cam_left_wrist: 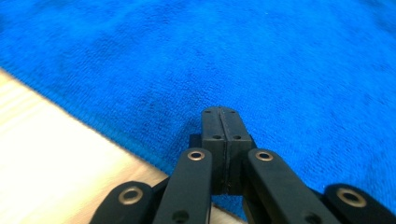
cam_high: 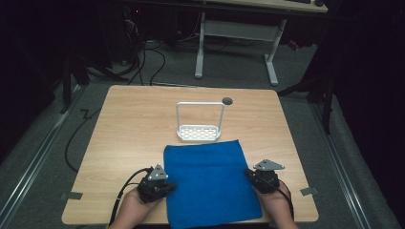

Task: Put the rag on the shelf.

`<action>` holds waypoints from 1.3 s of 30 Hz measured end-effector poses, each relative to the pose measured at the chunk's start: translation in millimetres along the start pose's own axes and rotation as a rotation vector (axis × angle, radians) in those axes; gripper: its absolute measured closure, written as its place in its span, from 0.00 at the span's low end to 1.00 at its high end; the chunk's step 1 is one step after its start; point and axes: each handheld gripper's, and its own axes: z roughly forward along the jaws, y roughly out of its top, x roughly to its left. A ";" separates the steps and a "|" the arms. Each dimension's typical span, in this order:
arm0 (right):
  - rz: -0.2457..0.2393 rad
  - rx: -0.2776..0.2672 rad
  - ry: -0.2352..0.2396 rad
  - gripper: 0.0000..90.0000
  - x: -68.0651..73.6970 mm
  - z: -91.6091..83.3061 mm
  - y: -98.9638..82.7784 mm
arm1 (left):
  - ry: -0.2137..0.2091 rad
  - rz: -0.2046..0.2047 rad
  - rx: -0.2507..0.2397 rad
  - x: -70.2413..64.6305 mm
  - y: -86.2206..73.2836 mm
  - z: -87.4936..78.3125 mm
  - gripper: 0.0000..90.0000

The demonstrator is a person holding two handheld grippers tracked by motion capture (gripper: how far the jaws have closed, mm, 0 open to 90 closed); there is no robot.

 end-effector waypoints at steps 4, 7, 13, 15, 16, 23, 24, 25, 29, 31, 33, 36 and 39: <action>-0.011 -0.001 0.016 1.00 9.7 -0.5 -0.2 | 0.022 -0.019 -0.013 14.3 -3.4 -5.1 1.00; -0.019 -0.002 0.032 1.00 16.2 -0.7 -0.2 | 0.020 -0.054 -0.026 22.8 -5.6 -7.4 1.00; -0.049 0.004 0.034 1.00 22.1 -0.6 1.0 | 0.028 -0.064 -0.031 24.9 -8.4 -10.3 1.00; -0.039 -0.001 0.045 1.00 20.7 -0.1 0.8 | 0.036 -0.061 -0.028 22.8 -8.8 -10.9 1.00; -0.039 -0.001 0.045 1.00 20.7 -0.1 0.8 | 0.036 -0.061 -0.028 22.8 -8.8 -10.9 1.00; -0.045 0.000 0.049 1.00 21.3 -0.2 0.9 | 0.023 -0.084 -0.030 22.5 -10.7 -12.3 1.00; -0.045 0.000 0.052 1.00 21.1 -0.2 0.9 | 0.021 -0.087 -0.032 22.5 -10.5 -12.3 0.99; -0.054 -0.012 0.048 1.00 21.7 -2.0 1.5 | 0.035 -0.085 -0.050 22.1 -10.8 -12.5 0.95; -0.033 -0.075 0.034 0.99 18.6 -9.4 3.9 | 0.082 -0.096 -0.138 27.1 -10.8 -21.9 0.91; -0.027 -0.084 0.029 0.97 15.5 -10.1 3.6 | 0.137 -0.120 -0.192 33.4 -12.2 -25.8 0.85; -0.013 -0.091 0.028 0.95 12.0 -9.6 3.3 | 0.177 -0.134 -0.217 40.0 -13.1 -25.8 0.83; -0.007 -0.094 0.031 0.94 10.9 -9.7 3.7 | 0.218 -0.151 -0.230 46.8 -12.1 -22.6 0.78; -0.027 -0.107 0.030 0.93 10.7 -10.4 5.4 | 0.276 -0.180 -0.239 57.3 -3.3 -14.8 0.74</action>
